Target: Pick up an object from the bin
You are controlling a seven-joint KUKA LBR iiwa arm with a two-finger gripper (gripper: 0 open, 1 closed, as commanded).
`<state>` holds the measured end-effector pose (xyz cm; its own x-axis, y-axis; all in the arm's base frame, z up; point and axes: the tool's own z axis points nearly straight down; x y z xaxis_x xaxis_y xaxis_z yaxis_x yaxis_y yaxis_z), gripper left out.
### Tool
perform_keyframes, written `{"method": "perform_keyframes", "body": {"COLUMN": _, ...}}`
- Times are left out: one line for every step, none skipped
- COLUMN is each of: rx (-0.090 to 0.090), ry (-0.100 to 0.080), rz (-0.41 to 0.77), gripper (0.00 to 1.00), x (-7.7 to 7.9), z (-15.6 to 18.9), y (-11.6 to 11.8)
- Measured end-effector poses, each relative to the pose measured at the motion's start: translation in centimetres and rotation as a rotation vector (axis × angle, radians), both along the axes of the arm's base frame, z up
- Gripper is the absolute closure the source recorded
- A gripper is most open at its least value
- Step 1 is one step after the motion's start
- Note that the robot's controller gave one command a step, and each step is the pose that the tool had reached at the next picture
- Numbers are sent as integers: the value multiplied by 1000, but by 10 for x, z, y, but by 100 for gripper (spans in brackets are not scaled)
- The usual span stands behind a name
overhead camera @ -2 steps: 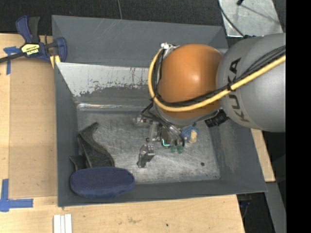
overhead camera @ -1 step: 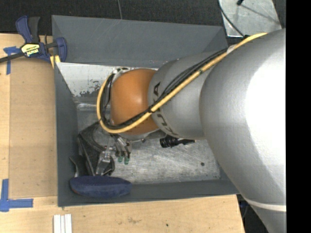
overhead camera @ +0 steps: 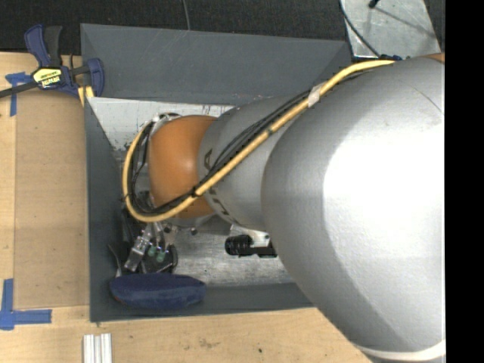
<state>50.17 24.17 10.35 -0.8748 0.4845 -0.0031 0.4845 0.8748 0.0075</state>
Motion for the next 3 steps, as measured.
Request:
{"method": "perform_keyframes", "body": {"rx": -3, "ry": 11, "rz": -330, "gripper": 0, "x": -5, "z": -3, "y": -9}}
{"method": "perform_keyframes", "body": {"rx": 7, "ry": 9, "rz": -496, "gripper": 0, "x": -4, "z": -22, "y": -15}}
{"method": "perform_keyframes", "body": {"rx": 18, "ry": 4, "rz": -202, "gripper": 0, "x": 12, "z": -23, "y": -28}}
